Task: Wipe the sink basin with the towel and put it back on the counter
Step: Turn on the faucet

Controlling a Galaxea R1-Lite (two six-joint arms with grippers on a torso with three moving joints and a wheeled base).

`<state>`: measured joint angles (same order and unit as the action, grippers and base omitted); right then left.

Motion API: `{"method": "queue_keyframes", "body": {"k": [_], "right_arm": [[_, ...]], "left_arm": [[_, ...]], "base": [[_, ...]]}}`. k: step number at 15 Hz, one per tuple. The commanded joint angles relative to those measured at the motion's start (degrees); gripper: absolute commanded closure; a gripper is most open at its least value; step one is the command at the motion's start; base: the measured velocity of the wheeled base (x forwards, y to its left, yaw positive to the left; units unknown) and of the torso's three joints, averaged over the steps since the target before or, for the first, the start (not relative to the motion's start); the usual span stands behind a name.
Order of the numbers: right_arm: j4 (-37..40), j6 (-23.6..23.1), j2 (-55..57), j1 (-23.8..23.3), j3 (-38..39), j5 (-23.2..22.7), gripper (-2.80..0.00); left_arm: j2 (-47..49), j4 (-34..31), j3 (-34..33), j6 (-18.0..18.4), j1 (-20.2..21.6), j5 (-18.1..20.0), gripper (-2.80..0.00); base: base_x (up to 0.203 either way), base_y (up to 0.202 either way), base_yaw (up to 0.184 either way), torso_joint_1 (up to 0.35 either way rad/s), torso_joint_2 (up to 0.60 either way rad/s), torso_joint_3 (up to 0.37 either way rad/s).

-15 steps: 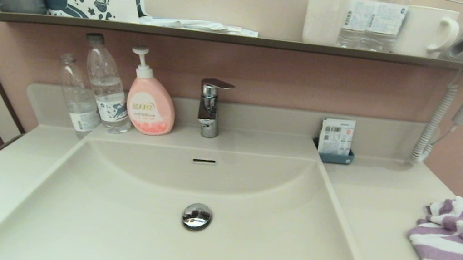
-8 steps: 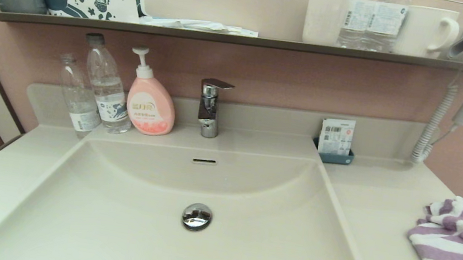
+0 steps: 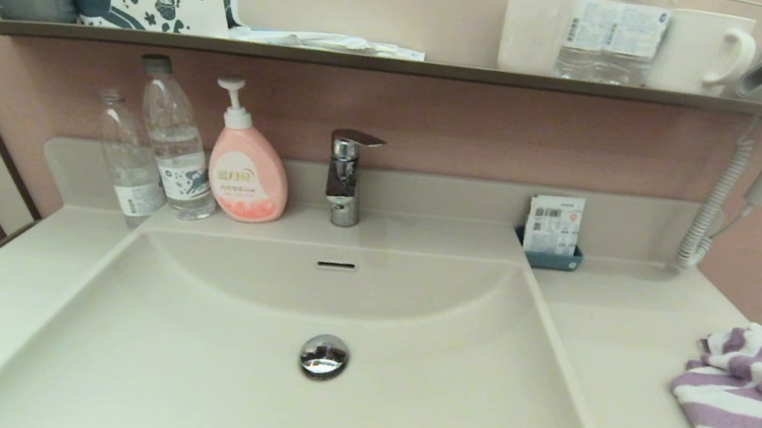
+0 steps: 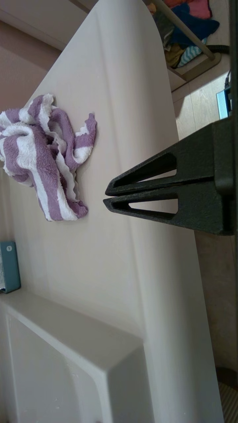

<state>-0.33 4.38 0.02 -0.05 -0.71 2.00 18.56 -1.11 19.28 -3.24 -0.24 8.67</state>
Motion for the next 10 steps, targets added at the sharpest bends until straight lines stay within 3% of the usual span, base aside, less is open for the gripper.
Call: {"method": "queue_keyframes", "body": {"k": [1, 6, 10], "right_arm": [[0.0, 0.0, 0.0, 0.0, 0.0, 0.0, 0.0], [0.0, 0.0, 0.0, 0.0, 0.0, 0.0, 0.0], [0.0, 0.0, 0.0, 0.0, 0.0, 0.0, 0.0]], "left_arm": [[8.8, 1.8, 2.4, 0.0, 0.0, 1.2, 0.0], [26.8, 15.9, 3.5, 3.0, -0.3, 4.4, 0.0], [42.8, 30.0, 3.8, 4.5, -6.6, 2.8, 0.0]], "base": [[0.0, 0.0, 0.0, 0.0, 0.0, 0.0], [0.0, 0.0, 0.0, 0.0, 0.0, 0.0], [0.0, 0.0, 0.0, 0.0, 0.0, 0.0]]}}
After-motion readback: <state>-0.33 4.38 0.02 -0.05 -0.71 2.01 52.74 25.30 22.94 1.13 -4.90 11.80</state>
